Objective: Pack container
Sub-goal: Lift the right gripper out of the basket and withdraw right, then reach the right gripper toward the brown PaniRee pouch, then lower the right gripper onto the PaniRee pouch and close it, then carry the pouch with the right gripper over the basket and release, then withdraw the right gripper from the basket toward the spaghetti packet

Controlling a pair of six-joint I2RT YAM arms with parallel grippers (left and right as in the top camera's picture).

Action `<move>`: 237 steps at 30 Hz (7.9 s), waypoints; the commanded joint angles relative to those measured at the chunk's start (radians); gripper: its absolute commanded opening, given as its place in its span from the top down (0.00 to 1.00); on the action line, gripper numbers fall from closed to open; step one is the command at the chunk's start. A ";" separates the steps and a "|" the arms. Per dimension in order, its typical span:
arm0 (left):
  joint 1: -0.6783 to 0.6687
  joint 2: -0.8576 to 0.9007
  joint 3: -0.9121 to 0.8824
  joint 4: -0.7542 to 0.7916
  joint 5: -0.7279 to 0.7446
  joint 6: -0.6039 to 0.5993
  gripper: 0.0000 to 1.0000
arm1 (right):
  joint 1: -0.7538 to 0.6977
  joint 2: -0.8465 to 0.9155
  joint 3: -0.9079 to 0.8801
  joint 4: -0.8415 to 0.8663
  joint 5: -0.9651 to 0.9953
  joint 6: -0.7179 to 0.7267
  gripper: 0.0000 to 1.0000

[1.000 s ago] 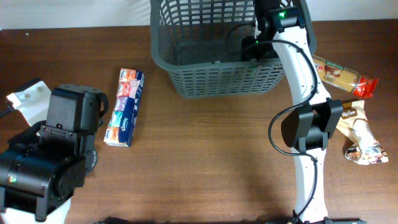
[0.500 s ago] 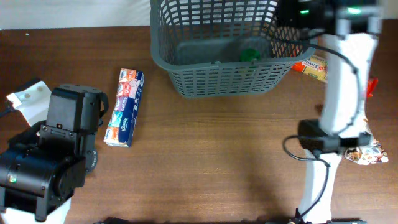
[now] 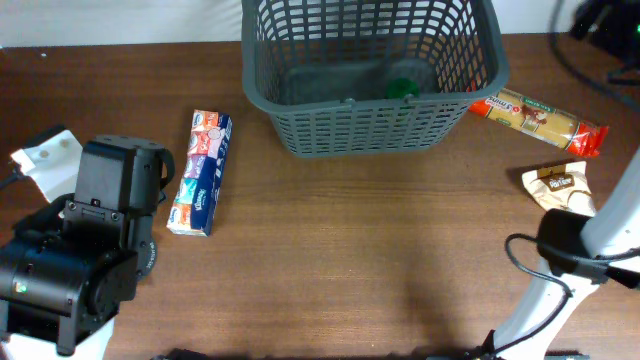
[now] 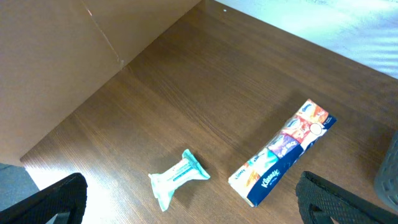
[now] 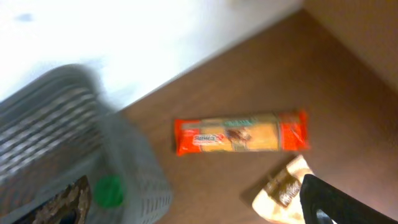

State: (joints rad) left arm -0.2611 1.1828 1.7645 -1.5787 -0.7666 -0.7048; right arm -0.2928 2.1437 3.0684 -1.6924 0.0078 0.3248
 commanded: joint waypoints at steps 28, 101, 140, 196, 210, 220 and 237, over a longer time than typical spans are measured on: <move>0.005 0.000 0.008 -0.002 -0.003 -0.013 0.01 | -0.299 -0.535 -1.369 0.478 0.284 0.177 0.01; 0.005 0.000 0.008 -0.002 -0.003 -0.013 0.01 | -0.360 0.041 -1.495 0.601 0.037 -0.915 0.01; 0.005 0.000 0.008 -0.002 -0.003 -0.013 0.01 | -0.248 0.088 0.070 0.769 -0.720 0.179 0.96; 0.004 0.000 0.008 -0.002 -0.003 -0.013 0.01 | 0.375 0.073 -0.458 0.722 -0.288 -0.094 0.32; 0.004 0.000 0.008 -0.002 -0.003 -0.013 0.00 | 0.246 -0.078 0.057 0.145 -0.262 -0.336 0.01; 0.004 0.000 0.008 -0.002 -0.003 -0.013 0.01 | 0.220 -0.073 0.026 0.000 0.219 0.198 0.01; 0.004 0.000 0.008 -0.002 -0.003 -0.013 0.01 | 0.011 0.006 -0.576 0.056 0.109 0.832 0.01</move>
State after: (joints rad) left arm -0.2611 1.1835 1.7645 -1.5795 -0.7666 -0.7048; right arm -0.2817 2.1536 2.5729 -1.6032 0.1806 1.1172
